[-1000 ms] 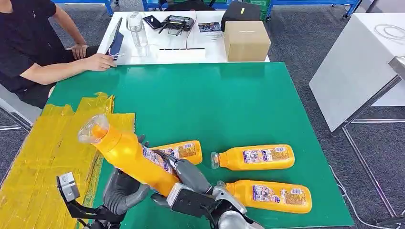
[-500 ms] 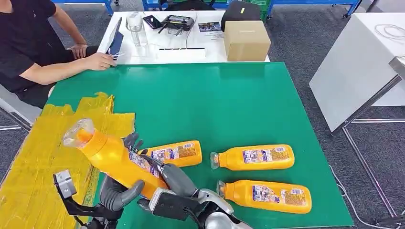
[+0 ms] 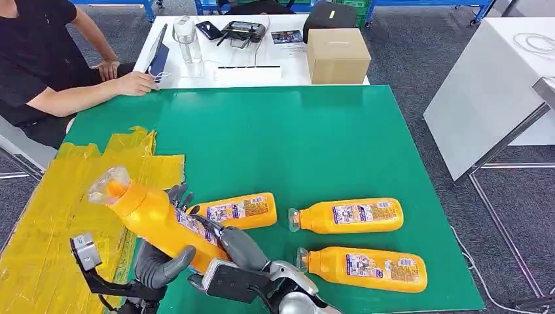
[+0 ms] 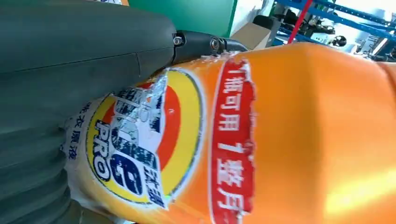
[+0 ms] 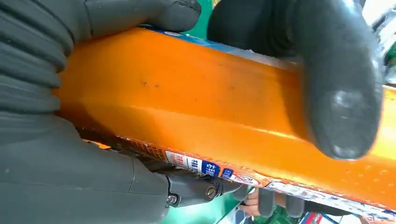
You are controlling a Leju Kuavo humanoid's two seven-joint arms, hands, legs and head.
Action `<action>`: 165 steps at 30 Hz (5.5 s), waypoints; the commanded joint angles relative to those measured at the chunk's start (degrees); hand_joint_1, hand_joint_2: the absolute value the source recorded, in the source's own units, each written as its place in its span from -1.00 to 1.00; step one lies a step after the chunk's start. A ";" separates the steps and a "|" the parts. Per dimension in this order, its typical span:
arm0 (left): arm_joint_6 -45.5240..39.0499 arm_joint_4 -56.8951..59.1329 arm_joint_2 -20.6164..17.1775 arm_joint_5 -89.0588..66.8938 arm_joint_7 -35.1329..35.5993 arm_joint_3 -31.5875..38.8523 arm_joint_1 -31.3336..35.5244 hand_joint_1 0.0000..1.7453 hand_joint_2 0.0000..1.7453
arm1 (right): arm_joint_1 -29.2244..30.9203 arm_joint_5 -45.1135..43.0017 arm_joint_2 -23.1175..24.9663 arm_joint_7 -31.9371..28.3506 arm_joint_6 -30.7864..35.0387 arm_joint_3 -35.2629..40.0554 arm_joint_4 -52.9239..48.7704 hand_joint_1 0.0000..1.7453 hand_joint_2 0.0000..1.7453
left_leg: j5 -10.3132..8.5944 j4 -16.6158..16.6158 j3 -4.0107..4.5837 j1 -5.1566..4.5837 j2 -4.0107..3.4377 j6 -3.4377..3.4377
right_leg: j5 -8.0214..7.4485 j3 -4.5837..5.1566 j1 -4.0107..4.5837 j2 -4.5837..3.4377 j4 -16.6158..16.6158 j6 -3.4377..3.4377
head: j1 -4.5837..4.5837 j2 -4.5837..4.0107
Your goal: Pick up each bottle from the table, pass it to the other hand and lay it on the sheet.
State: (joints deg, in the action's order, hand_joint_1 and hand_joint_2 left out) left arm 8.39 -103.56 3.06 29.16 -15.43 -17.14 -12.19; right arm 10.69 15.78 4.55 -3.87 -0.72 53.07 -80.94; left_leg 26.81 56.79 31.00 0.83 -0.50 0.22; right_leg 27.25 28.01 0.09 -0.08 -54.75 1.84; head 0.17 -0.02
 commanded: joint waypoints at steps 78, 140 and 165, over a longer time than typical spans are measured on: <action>-33.69 13.38 -13.62 -114.54 16.54 14.26 16.55 1.00 1.00 | -15.11 10.42 -8.51 -6.42 15.83 -20.22 -23.22 -1.00 -1.00 | -0.26 -0.18 -0.06 -0.10 0.46 0.07 | -0.07 0.37 -0.08 0.47 0.11 -0.02 | -0.02 0.00; -14.63 40.19 -24.49 -90.94 3.13 11.10 25.05 -1.00 -1.00 | -6.21 12.50 -8.25 -1.76 8.47 -15.25 -13.29 -1.00 -1.00 | -0.32 -0.03 0.14 0.01 0.06 -0.12 | -0.08 0.18 0.01 0.07 -0.29 0.01 | -0.02 0.00; -8.77 16.73 -8.00 -53.68 -5.19 18.40 25.50 -1.00 -1.00 | 14.83 20.94 -1.02 10.11 1.65 -7.46 15.10 -1.00 1.00 | -0.43 0.00 0.17 -0.03 0.07 -0.01 | -0.13 0.20 -0.01 0.08 -0.27 0.05 | -0.02 0.00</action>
State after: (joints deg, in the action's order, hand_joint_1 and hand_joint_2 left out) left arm -2.58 -77.45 -14.51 -34.39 -20.94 -2.75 13.61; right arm 18.65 35.30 0.72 5.03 -0.09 40.35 -80.34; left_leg 26.41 56.82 31.16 0.79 -0.42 0.15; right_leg 27.17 28.21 0.06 0.05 -55.08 1.87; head 0.15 -0.02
